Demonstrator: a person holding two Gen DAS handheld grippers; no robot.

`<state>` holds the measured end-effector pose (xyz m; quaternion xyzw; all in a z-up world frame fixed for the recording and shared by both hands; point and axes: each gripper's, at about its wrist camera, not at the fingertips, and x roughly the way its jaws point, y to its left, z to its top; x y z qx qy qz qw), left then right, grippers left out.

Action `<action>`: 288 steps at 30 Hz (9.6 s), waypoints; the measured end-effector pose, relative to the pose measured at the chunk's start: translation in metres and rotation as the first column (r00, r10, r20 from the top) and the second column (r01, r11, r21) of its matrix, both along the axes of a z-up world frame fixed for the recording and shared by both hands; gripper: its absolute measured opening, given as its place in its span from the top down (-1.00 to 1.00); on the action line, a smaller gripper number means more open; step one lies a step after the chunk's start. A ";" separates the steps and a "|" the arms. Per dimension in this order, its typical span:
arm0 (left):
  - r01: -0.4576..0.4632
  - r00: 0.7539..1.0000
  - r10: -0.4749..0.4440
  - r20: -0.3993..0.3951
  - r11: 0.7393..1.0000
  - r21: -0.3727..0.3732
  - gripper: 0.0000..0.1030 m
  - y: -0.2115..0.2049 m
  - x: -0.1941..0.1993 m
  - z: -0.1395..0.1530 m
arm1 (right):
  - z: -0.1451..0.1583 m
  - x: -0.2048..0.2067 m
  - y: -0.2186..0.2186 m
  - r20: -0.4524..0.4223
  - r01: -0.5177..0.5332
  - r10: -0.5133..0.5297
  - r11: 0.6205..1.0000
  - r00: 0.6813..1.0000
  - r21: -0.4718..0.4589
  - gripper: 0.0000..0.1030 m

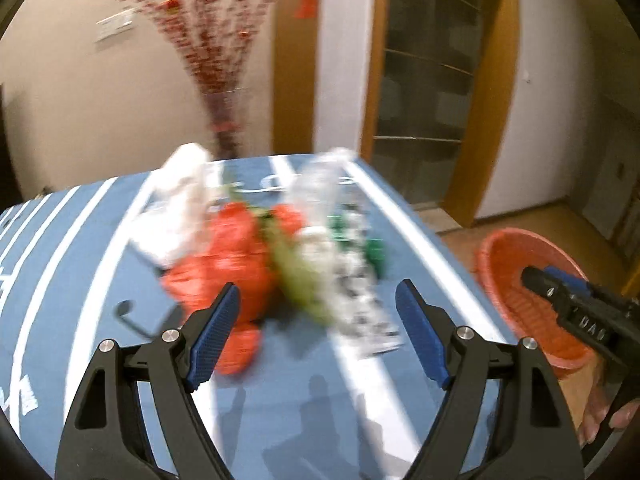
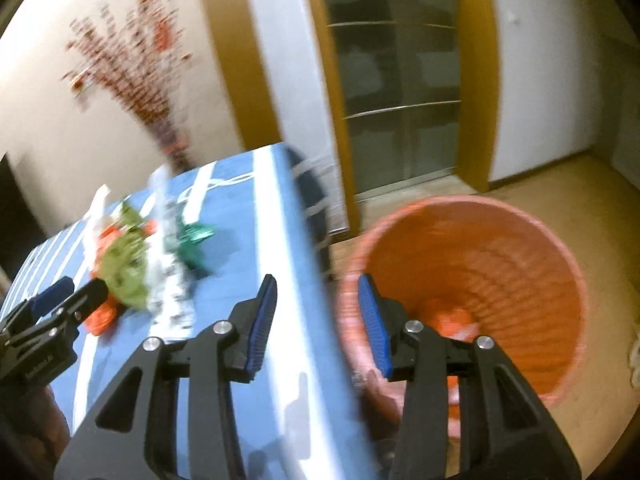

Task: Collect trash
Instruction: 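Grasp the white paw-print bag with the right tool while the left tool grasps a red bag, then carry the paw-print bag and red bag over the orange basket with both tools, then open both tools over the basket to drop the bags, then return to table, then grasp the white tissue bag with the left tool while the right tool grasps a clear bag, then carry both bags over the orange basket and open both tools to drop them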

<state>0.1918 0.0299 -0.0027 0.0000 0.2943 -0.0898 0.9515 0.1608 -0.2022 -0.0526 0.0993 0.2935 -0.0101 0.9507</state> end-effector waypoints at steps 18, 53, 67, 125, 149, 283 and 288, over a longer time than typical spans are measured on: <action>-0.180 0.983 0.178 -0.045 0.982 -0.050 -0.53 0.097 0.016 -0.019 | -0.019 0.079 0.100 -0.092 -0.172 0.178 0.983 0.980 0.066 0.46; -0.072 0.984 0.063 -0.167 0.996 -0.048 -0.60 0.050 0.073 -0.045 | -0.017 0.049 0.084 -0.079 -0.151 0.152 0.988 0.985 0.017 0.82; -0.045 0.984 0.034 -0.176 0.997 -0.061 0.18 0.047 0.069 -0.042 | -0.009 0.033 0.076 -0.062 -0.139 0.139 0.990 0.988 0.016 0.82; 0.448 0.883 -0.462 -0.078 0.882 -0.148 0.18 -0.213 -0.008 0.011 | 0.004 -0.075 -0.150 0.053 0.238 -0.246 0.964 0.968 0.121 0.82; 0.424 0.883 -0.437 -0.172 0.899 -0.112 -0.37 -0.234 0.016 -0.020 | -0.025 -0.049 -0.187 -0.011 0.303 -0.303 0.946 0.953 0.113 0.31; 0.078 0.996 -0.071 0.061 0.990 -0.115 0.67 0.008 0.028 0.055 | 0.036 -0.013 0.027 0.088 -0.049 0.046 0.998 0.995 0.028 0.83; 0.155 0.987 -0.149 0.057 0.980 -0.123 0.67 -0.022 0.018 0.052 | 0.043 -0.029 0.005 0.117 0.009 -0.011 1.000 0.993 0.014 0.83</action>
